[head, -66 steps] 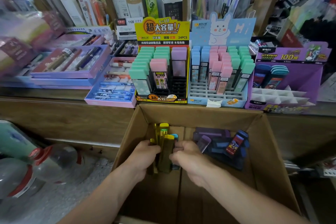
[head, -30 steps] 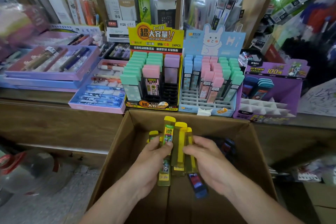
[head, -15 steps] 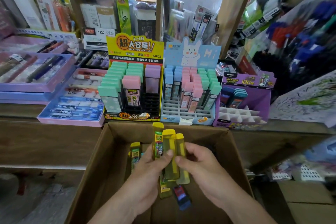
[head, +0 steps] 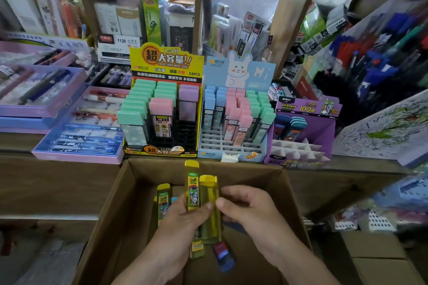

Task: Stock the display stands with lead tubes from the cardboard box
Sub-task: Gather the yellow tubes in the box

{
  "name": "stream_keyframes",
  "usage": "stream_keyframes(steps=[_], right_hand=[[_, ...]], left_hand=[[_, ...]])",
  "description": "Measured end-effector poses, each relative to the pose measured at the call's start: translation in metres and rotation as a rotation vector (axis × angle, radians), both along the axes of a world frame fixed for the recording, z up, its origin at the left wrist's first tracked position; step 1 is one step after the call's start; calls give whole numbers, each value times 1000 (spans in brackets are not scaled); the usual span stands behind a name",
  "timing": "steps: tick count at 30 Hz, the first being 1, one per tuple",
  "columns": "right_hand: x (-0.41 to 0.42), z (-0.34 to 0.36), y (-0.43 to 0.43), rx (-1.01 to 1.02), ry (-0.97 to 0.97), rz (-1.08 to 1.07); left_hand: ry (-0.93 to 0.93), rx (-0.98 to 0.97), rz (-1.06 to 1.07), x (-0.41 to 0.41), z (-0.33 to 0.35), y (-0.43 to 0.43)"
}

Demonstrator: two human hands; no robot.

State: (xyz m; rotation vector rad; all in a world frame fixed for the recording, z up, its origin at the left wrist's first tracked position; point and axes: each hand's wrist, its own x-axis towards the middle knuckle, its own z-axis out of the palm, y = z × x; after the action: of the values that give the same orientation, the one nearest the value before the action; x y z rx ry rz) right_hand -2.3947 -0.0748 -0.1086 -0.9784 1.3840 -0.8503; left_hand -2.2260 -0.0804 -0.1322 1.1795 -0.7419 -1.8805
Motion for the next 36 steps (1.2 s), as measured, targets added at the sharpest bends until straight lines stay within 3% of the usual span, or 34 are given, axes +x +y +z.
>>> stream_keyframes(steps=[8, 12, 18, 31, 36], right_hand=[[-6, -14, -8, 23, 3, -62], [-16, -14, -12, -36, -117, -91], [-40, 7, -17, -202, -105, -175], [-149, 78, -35, -633, 355, -478], [-174, 78, -54, -688, 478, -528]], left_hand=[[-23, -51, -33, -3, 2, 0], [25, -19, 6, -1, -1, -2], [87, -16, 46, -1, -8, -5], [148, 7, 60, -3, -11, -7], [146, 20, 59, -2, -11, -7]])
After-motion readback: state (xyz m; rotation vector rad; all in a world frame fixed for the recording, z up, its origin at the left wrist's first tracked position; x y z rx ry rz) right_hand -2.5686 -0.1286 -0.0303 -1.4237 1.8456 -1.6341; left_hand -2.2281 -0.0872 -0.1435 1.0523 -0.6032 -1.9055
